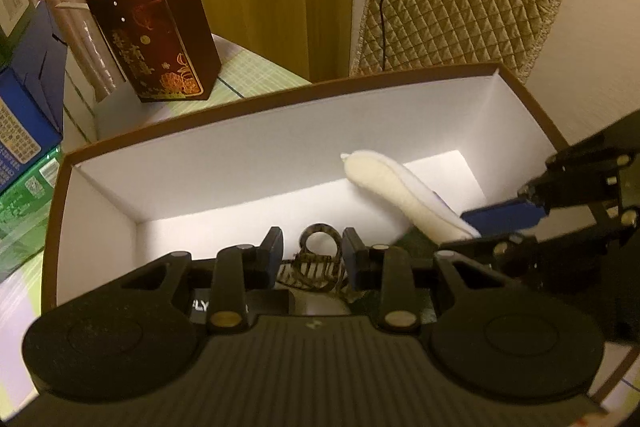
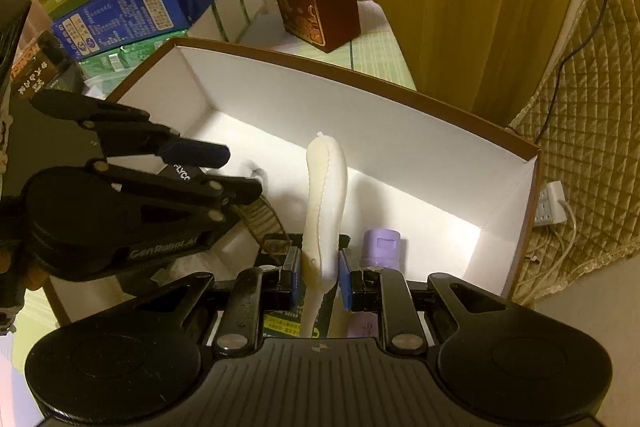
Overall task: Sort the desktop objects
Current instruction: 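Open both grippers to drop the hair clip and toothbrush inside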
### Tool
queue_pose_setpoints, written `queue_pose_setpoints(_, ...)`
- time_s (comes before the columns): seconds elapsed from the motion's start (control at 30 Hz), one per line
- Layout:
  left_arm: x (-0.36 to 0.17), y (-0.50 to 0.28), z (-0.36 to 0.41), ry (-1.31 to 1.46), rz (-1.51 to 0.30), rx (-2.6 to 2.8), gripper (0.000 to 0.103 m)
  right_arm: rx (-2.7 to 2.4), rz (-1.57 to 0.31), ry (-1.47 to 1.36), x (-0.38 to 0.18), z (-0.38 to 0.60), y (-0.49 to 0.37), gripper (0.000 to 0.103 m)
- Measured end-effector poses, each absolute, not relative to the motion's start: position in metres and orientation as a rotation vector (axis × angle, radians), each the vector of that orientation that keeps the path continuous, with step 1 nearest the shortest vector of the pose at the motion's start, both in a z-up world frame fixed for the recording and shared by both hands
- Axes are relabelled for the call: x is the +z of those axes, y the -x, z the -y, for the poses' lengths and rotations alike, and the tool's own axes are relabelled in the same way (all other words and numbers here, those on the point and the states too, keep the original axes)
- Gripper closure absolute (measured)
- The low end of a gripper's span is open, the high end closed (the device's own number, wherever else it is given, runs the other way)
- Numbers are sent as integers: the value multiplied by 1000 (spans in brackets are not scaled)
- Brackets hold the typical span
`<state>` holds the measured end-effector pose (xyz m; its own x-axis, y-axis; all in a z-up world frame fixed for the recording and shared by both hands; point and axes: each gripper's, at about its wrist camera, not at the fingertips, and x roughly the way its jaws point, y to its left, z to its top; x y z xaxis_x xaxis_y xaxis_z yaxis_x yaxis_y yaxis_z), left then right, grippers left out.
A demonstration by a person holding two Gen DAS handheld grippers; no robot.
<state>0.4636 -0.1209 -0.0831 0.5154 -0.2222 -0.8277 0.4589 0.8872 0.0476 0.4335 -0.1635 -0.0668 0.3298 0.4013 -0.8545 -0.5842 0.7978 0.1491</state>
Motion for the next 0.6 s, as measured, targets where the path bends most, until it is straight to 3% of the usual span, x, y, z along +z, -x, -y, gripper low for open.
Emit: queue_pose_setpoints(0.6, -80, -466, 91, -252, -960, -332, 69, 631, -1079, 168, -76, 154, -441, 86)
